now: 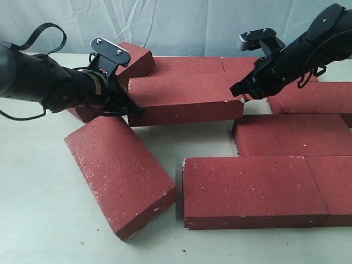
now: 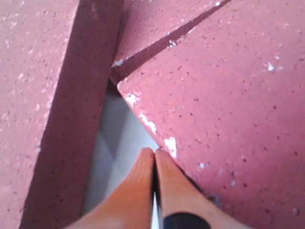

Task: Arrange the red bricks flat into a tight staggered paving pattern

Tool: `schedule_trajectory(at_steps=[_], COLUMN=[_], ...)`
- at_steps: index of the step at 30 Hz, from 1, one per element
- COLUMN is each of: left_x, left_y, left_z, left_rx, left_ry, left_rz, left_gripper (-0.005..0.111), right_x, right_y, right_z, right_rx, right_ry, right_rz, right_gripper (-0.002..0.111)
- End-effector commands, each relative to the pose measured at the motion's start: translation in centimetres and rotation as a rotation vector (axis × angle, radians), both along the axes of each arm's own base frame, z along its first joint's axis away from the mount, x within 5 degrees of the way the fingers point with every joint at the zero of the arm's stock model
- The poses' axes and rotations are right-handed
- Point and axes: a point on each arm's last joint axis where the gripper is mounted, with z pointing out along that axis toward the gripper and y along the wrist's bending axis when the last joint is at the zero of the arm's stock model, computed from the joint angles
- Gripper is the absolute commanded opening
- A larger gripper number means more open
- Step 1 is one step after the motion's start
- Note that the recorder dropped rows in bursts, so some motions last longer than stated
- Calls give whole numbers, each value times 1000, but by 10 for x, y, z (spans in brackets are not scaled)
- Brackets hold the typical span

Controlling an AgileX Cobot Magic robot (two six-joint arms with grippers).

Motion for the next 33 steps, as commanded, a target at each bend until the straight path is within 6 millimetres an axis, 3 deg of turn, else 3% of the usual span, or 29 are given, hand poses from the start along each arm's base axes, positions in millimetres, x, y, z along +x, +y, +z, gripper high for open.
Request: schedule_trajectory(at_steps=[1, 9, 16, 25, 33], left_x=[-1, -6, -5, 2, 5], left_y=[5, 10, 10, 2, 14], left_z=[1, 24, 18, 4, 3], left_rx=[44, 64, 67, 16, 32], left_ry=[36, 18, 26, -11, 6], left_rz=[18, 29, 25, -7, 28], left_gripper=[0, 0, 0, 0, 4], right_x=[-3, -7, -6, -3, 5], right_y=[19, 48, 42, 35, 30], right_z=[2, 3, 0, -1, -25], right_rx=[14, -27, -137, -187, -288], right_ry=[-20, -99, -132, -136, -152], right_rz=[38, 97, 156, 79, 106], right_gripper=[-1, -1, -1, -1, -1])
